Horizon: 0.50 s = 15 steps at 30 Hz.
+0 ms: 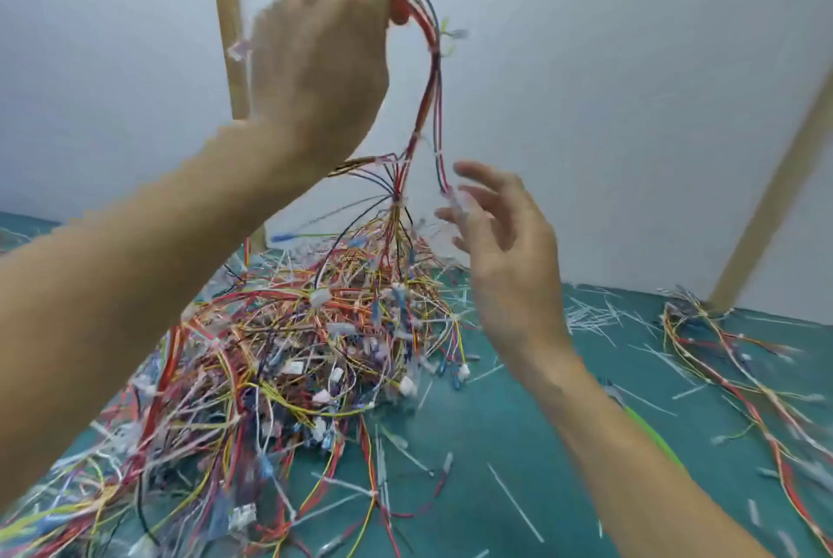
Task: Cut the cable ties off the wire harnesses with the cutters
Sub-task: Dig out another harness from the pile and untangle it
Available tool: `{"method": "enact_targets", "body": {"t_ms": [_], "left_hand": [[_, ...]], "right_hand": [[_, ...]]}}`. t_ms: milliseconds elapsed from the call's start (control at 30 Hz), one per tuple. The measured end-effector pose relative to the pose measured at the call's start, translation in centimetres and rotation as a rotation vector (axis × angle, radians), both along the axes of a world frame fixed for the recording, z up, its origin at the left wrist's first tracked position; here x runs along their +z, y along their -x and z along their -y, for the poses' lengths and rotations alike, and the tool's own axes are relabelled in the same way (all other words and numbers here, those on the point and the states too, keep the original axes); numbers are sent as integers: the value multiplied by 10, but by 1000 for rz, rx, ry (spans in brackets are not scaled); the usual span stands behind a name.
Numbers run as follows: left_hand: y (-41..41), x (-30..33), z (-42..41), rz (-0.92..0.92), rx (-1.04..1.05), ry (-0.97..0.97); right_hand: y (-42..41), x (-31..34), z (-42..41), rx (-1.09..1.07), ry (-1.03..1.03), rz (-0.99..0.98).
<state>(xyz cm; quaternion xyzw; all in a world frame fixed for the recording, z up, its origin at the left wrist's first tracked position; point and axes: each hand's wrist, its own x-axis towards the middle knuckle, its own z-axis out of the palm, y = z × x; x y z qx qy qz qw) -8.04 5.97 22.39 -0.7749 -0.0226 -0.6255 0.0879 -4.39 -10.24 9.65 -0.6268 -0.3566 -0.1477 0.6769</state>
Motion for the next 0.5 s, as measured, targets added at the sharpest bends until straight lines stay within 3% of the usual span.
{"method": "enact_targets", "body": {"t_ms": [67, 133, 233, 400, 500], "left_hand": [[-16, -1, 18, -350, 38, -121], [-34, -16, 32, -623, 82, -187], [-47, -43, 39, -677, -21, -216], [-47, -75, 9, -1018, -4, 128], [-39, -73, -2, -1240, -401, 563]], "right_hand": [[3, 10, 6, 174, -49, -148], [0, 9, 14, 332, -60, -443], [-15, 0, 34, 316, -3, -633], [-61, 11, 74, 211, -262, -713], [-93, 49, 98, 117, -276, -542]]}}
